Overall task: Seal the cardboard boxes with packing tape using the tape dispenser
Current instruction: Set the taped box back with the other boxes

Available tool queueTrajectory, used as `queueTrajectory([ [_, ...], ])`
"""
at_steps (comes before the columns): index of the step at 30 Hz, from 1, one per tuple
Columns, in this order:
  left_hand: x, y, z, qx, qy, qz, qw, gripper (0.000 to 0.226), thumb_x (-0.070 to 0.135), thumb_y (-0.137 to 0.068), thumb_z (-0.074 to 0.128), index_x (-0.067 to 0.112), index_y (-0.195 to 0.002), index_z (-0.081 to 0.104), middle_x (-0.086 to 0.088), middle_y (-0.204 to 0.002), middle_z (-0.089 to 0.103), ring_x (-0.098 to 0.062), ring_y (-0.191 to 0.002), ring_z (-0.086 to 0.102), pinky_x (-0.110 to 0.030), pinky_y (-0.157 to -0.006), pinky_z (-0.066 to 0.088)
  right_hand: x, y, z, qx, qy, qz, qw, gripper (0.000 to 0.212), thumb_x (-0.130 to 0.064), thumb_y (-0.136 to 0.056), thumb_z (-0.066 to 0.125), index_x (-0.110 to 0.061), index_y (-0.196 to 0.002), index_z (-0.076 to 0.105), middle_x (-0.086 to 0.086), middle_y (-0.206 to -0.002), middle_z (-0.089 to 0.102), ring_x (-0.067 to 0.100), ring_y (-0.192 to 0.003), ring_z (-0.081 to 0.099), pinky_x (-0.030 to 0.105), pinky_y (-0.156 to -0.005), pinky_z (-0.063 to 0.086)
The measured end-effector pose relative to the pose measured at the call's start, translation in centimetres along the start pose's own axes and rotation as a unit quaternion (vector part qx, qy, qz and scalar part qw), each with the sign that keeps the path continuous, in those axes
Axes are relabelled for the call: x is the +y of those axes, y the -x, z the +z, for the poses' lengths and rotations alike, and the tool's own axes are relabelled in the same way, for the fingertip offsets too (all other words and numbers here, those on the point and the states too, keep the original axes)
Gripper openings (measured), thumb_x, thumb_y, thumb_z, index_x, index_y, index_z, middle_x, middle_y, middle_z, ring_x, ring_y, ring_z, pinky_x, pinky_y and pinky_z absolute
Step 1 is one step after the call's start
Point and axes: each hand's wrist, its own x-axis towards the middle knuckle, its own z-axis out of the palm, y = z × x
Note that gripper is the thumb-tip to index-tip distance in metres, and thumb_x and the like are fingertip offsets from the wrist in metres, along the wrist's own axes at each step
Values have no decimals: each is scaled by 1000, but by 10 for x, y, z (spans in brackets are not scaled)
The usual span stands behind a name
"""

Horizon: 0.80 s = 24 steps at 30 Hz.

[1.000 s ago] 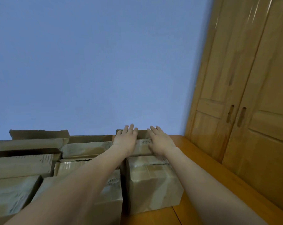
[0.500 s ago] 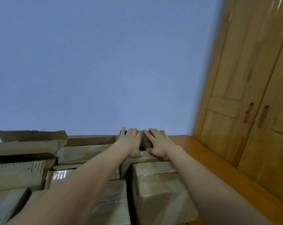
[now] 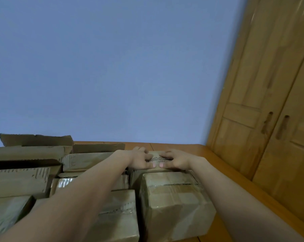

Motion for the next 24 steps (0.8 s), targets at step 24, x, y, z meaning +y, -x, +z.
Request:
queueTrajectory([
  [24, 9, -15, 2, 36, -65, -9, 997, 95, 58, -85, 58, 24, -154, 1, -14, -152, 25, -35, -140, 24, -53, -114, 18, -6, -23, 12, 19, 169, -16, 985, 102, -54, -83, 64, -30, -152, -7, 3, -160, -7, 24, -147, -2, 47, -117, 2],
])
